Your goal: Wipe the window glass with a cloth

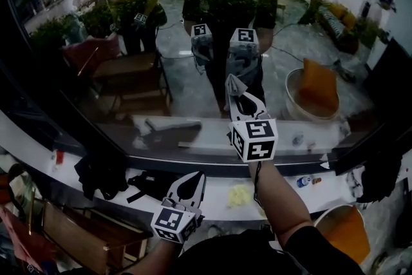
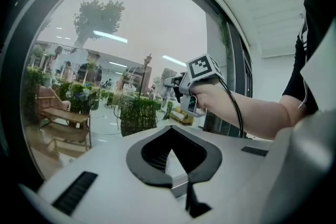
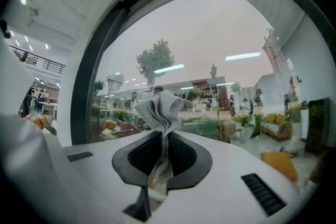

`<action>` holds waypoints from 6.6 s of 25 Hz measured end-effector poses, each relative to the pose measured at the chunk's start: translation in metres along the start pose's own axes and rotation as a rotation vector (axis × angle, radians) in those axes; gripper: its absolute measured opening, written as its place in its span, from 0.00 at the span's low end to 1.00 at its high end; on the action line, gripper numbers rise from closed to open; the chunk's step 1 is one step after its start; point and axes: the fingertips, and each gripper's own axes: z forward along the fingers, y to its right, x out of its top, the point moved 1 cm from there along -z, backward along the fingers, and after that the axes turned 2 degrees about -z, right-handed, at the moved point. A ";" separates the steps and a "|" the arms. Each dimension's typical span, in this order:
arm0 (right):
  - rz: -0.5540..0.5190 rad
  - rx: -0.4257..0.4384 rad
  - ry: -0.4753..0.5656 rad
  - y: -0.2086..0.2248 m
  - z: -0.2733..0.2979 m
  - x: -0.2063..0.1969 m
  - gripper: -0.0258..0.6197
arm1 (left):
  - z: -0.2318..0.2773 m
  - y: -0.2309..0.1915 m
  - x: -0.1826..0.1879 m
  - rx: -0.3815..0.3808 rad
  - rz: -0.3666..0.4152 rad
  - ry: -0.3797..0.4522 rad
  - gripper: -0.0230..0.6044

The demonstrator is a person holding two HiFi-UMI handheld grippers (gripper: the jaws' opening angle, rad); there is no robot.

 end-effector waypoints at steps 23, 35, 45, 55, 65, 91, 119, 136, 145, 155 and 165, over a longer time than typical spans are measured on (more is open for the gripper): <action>0.022 -0.111 0.014 0.085 -0.044 -0.002 0.11 | 0.033 0.051 -0.004 -0.077 0.022 -0.021 0.05; 0.022 -0.192 0.008 0.170 -0.084 -0.013 0.11 | 0.083 0.102 -0.007 -0.149 0.026 -0.047 0.05; 0.040 -0.264 -0.007 0.260 -0.134 -0.022 0.11 | 0.134 0.169 0.000 -0.207 0.028 -0.068 0.05; 0.066 -0.352 -0.014 0.344 -0.185 -0.038 0.11 | 0.168 0.227 -0.015 -0.285 0.073 -0.109 0.05; 0.073 -0.380 -0.019 0.421 -0.226 -0.057 0.11 | 0.217 0.301 -0.026 -0.341 0.087 -0.136 0.05; 0.074 -0.274 -0.008 0.457 -0.239 -0.069 0.11 | 0.258 0.363 -0.021 -0.269 0.084 -0.115 0.05; 0.026 -0.394 0.134 0.511 -0.311 0.025 0.11 | 0.315 0.421 0.062 -0.435 0.153 0.039 0.05; 0.001 -0.358 0.105 0.480 -0.266 0.044 0.11 | 0.305 0.390 0.101 -0.379 0.145 0.098 0.05; -0.011 -0.313 0.097 0.451 -0.248 0.050 0.11 | 0.294 0.371 0.100 -0.362 0.144 0.119 0.05; -0.016 -0.260 0.096 0.427 -0.226 0.050 0.11 | 0.282 0.351 0.097 -0.309 0.140 0.127 0.05; -0.025 -0.206 0.088 0.334 -0.181 0.066 0.11 | 0.228 0.279 0.107 -0.272 0.125 0.146 0.05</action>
